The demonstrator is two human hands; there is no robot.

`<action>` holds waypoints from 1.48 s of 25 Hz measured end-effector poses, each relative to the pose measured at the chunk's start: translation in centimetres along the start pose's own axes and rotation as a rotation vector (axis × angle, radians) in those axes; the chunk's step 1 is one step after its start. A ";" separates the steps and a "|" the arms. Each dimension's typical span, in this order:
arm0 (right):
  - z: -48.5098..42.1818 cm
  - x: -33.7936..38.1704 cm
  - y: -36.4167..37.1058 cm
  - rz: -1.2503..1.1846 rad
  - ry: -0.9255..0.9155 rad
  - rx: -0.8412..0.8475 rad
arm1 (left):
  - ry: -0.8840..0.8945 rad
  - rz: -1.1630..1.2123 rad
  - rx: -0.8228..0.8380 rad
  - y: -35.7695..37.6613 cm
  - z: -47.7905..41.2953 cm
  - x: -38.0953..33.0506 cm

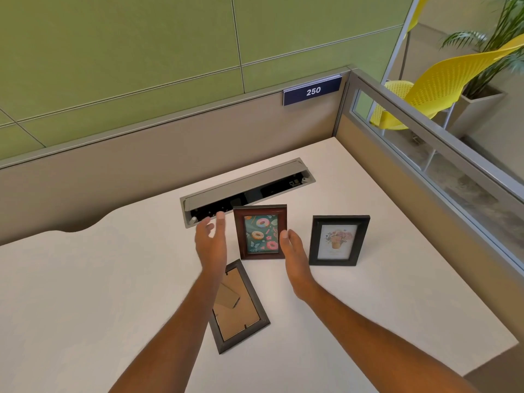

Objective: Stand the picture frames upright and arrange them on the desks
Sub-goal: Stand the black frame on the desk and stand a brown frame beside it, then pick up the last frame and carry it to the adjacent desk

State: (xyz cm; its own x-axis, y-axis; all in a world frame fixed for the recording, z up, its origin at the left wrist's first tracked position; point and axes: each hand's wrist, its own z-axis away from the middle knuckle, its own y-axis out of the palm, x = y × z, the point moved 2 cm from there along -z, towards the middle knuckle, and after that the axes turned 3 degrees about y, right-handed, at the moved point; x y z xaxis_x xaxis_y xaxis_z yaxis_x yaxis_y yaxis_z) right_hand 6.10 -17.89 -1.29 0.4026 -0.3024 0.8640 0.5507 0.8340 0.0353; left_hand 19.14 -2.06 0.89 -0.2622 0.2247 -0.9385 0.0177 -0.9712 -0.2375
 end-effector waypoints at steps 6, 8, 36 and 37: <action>4.3 -4.1 0.0 0.196 -0.062 -0.002 | 0.005 0.070 -0.269 -4.5 2.5 2.0; 5.3 -5.1 0.0 0.245 -0.070 0.013 | -0.026 0.048 -0.285 -6.1 3.7 3.4; 8.9 -7.5 0.3 0.475 -0.003 0.312 | -0.477 0.094 -0.051 -11.9 15.2 12.0; 8.7 -7.4 0.1 0.457 0.000 0.314 | -0.483 0.117 -0.043 -12.1 15.1 11.9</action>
State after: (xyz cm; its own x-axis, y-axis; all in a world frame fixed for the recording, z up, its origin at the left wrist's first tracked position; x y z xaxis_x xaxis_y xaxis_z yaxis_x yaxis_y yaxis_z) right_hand -3.18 -11.53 -3.31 0.5499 0.1226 0.8262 0.0757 0.9778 -0.1954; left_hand 1.25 11.21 -3.60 -0.6729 0.0420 -0.7386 0.1112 -0.9813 -0.1570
